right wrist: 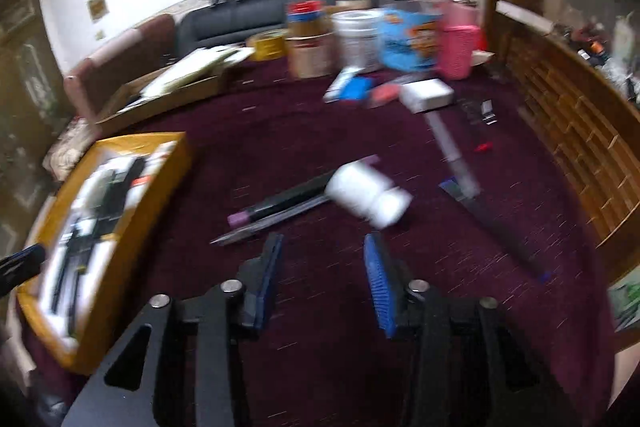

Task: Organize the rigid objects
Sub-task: 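Grasp the white pill bottle with the right tool while the left tool grasps a black marker, then set the marker and pill bottle in the tray and open both tools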

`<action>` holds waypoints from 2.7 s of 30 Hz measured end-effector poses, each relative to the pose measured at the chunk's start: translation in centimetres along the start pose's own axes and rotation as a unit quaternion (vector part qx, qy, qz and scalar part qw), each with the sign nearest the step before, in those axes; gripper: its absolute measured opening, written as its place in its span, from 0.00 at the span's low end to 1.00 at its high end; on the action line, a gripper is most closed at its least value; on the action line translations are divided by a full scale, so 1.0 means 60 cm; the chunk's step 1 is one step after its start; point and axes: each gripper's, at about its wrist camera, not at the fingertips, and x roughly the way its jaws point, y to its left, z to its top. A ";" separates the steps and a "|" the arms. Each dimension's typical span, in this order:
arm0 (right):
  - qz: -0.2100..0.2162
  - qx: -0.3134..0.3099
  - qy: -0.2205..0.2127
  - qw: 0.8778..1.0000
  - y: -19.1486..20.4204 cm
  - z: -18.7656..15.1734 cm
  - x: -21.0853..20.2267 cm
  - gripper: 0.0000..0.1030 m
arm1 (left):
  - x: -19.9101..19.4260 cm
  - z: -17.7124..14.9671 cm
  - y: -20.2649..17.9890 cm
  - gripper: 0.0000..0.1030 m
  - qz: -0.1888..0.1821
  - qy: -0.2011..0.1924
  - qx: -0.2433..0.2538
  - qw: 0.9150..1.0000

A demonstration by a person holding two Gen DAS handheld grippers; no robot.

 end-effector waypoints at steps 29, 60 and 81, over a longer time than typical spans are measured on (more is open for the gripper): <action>0.102 0.087 -0.005 0.991 -0.121 -0.051 0.068 0.41 | 0.353 0.105 -0.245 0.56 0.099 0.078 0.260 0.957; 0.121 0.080 0.019 0.989 -0.111 -0.064 0.088 0.33 | 0.273 0.038 -0.217 0.11 0.042 0.053 0.187 0.980; 0.114 0.098 0.006 0.989 -0.048 -0.043 0.000 0.29 | -0.060 -0.027 0.018 0.12 0.060 -0.079 0.036 0.994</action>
